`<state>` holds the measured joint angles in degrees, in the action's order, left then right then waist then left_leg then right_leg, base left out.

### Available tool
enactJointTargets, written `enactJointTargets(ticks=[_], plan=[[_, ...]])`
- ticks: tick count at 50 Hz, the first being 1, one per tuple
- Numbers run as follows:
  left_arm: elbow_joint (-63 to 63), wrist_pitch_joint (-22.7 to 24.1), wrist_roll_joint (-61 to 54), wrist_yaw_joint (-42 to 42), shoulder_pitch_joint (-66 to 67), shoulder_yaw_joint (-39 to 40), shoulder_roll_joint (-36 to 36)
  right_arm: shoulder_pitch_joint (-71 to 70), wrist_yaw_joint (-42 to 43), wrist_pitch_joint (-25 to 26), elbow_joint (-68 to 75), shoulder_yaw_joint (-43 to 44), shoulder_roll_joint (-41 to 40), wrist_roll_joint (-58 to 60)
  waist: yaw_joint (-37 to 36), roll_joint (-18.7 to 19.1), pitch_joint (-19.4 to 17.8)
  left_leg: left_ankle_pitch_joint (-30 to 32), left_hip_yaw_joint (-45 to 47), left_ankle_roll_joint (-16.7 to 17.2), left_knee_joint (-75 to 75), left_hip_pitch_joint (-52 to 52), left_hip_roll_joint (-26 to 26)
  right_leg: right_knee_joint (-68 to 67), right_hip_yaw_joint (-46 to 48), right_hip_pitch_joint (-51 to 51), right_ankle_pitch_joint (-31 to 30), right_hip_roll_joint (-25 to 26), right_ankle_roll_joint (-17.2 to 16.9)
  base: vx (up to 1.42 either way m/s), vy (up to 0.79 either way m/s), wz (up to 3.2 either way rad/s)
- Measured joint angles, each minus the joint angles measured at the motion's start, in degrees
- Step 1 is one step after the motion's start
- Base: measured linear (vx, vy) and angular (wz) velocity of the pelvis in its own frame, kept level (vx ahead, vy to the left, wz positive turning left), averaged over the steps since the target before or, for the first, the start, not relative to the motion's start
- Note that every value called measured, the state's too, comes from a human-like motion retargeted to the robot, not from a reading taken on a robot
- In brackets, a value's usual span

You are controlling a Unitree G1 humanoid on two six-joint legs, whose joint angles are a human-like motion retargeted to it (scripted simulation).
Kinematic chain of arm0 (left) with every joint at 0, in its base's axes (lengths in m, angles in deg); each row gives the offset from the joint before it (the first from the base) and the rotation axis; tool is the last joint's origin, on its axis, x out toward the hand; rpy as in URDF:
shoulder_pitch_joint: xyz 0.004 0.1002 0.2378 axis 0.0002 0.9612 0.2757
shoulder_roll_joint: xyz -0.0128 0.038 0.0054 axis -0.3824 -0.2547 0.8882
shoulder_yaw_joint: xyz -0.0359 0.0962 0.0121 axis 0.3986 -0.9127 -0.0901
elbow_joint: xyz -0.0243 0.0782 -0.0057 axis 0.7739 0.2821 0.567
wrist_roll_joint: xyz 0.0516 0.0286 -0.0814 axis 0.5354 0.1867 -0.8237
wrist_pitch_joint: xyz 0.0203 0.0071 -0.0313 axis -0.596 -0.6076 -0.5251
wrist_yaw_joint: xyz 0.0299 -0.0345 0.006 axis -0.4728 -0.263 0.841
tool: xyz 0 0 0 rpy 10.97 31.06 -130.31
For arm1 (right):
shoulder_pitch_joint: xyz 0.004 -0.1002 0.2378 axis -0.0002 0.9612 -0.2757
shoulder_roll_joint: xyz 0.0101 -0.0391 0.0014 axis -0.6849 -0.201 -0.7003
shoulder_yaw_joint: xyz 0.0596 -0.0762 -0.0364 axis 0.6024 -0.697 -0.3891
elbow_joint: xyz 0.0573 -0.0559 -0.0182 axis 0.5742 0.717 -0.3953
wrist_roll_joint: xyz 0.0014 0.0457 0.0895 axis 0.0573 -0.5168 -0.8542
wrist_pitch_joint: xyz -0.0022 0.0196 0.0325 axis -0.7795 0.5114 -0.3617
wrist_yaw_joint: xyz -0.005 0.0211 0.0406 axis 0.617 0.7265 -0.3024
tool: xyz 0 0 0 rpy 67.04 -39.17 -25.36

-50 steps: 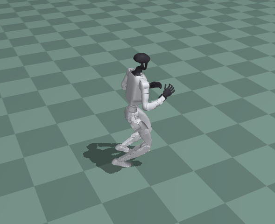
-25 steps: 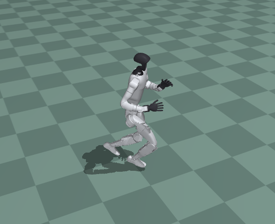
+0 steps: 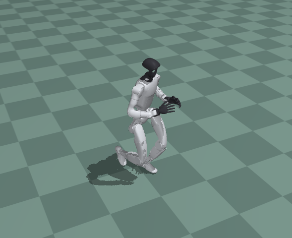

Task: Run

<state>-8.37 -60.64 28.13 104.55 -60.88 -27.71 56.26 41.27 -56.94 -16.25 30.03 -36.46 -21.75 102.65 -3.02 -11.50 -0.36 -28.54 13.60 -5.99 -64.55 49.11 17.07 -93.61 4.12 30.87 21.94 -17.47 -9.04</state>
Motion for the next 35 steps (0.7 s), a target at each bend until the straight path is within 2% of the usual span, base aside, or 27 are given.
enactJointTargets(ticks=[2,6,8,10,12,14,17,19,22,25,28,30,31,35], plan=[[-0.21,-0.19,1.44,1.05,-1.66,-1.05,0.4,1.24,-0.85,0.14,0.69,-1.22,-0.41,0.86,1.42,-0.77,-0.3,-3.48,-0.04,-2.66,-5.47,0.72,1.35,-6.79,-0.24,0.23,0.84,-2.33,1.06,-0.06,0.05,-1.02],[1.49,-1.23,6.48,5.71,-11.09,-2.69,0.81,2.06,-2.16,0.81,2.65,-2.07,-1.14,3.0,3.88,-0.63,-2.8,-14.62,-1.32,-8.39,-14.45,-2.34,1.49,-17.31,-2.42,4.69,2.65,-3.6,3.76,-0.04,0.06,-1.4],[3.51,-1.91,8.77,8.68,-17.43,-3.25,1.44,2.57,-2.2,0.76,3.76,-1.67,-1.15,3.63,4.79,0.16,-4.19,-19.07,-2.34,-9.01,-16.23,-5.34,-0.11,-19.47,-3.3,9.63,4.81,-2.92,6.11,-0.04,0.01,-1.63],[4.78,-2.39,9.16,10.75,-21.56,-3.45,2.69,4.23,-1.93,0.45,4.14,-1.36,-0.61,3.2,6.51,1.15,-4.07,-20.73,-2.75,-9.01,-15.08,-9.31,-1.18,-18.14,-3.33,15.13,7.27,-2.14,7.86,0.0,0.02,-1.47],[5.28,-2.08,8.05,11.28,-22.9,-3.16,3.9,6.52,-1.7,0.12,3.85,-1.05,0.35,1.64,7.9,3.08,-3.08,-19.65,-2.85,-7.65,-12.08,-14.6,-3.04,-12.02,-1.93,19.23,8.24,0.53,7.95,0.08,0.02,-1.58],[5.63,-0.86,6.4,10.52,-22.57,-3.27,4.6,8.62,-1.59,-0.02,3.9,-0.96,1.15,-0.05,8.23,5.72,-2.0,-16.57,-3.39,-3.91,-10.25,-19.68,-6.94,-3.02,0.89,21.15,7.85,5.07,7.39,0.11,-0.05,-1.73],[6.78,1.49,4.3,8.41,-20.39,-4.84,5.01,10.77,-1.82,-0.17,5.35,-1.22,1.53,-2.08,7.56,9.21,-0.32,-7.17,-4.33,1.91,-12.57,-23.76,-13.34,10.95,4.63,21.63,5.08,12.62,5.22,0.06,-0.1,-1.61],[7.84,2.12,3.13,6.82,-18.48,-6.2,5.1,11.06,-1.61,-0.28,6.23,-1.28,1.59,-3.09,5.81,11.21,0.19,-0.99,-4.87,3.84,-18.33,-24.48,-17.87,16.85,6.32,20.72,2.75,17.36,4.22,-0.02,-0.1,-1.45],[9.57,1.57,1.45,4.98,-15.17,-7.35,5.45,9.31,0.19,-0.33,6.38,-0.94,1.59,-3.05,2.9,12.42,-0.29,2.9,-4.99,2.91,-30.1,-24.51,-23.62,16.47,7.92,18.25,4.09,20.78,6.22,-0.04,-0.09,-1.05],[12.25,-0.36,0.64,4.14,-11.45,-6.88,5.66,4.66,2.39,0.44,6.12,0.03,1.69,-1.31,-0.41,11.93,-1.72,1.15,-5.68,-0.27,-41.83,-22.13,-27.83,10.93,8.26,15.42,14.18,21.84,11.74,-0.04,-0.09,-0.8],[14.96,-2.04,-0.9,3.16,-8.24,-4.78,5.86,-2.85,4.03,1.98,6.09,1.14,1.67,-0.3,-3.79,10.88,-4.09,-3.1,-6.53,-3.63,-46.62,-15.52,-29.28,9.3,7.49,11.14,22.02,21.94,14.56,-0.03,-0.07,-0.6],[15.01,-1.84,-2.68,2.09,-5.44,-2.98,5.57,-6.46,4.65,2.03,5.26,1.45,1.29,-1.26,-5.16,9.58,-4.62,-5.3,-5.68,-4.55,-43.43,-10.4,-27.64,10.61,6.44,7.61,22.68,20.96,13.45,0.01,0.0,-0.32],[14.45,-1.33,-3.45,1.49,-3.71,-2.28,5.1,-6.87,4.61,1.54,4.64,1.35,0.96,-2.1,-5.49,8.65,-4.33,-5.8,-4.73,-4.2,-39.43,-8.43,-26.03,11.74,5.6,5.97,21.21,20.27,11.85,0.04,0.05,-0.19],[12.39,0.52,-5.44,-0.89,2.35,-0.75,2.94,-4.94,3.11,-0.37,3.12,-0.29,-0.07,-4.73,-5.39,4.01,-1.96,-4.52,-0.37,0.03,-17.31,-3.42,-17.18,13.99,2.52,1.42,9.75,15.0,3.59,0.05,0.08,-0.05]])
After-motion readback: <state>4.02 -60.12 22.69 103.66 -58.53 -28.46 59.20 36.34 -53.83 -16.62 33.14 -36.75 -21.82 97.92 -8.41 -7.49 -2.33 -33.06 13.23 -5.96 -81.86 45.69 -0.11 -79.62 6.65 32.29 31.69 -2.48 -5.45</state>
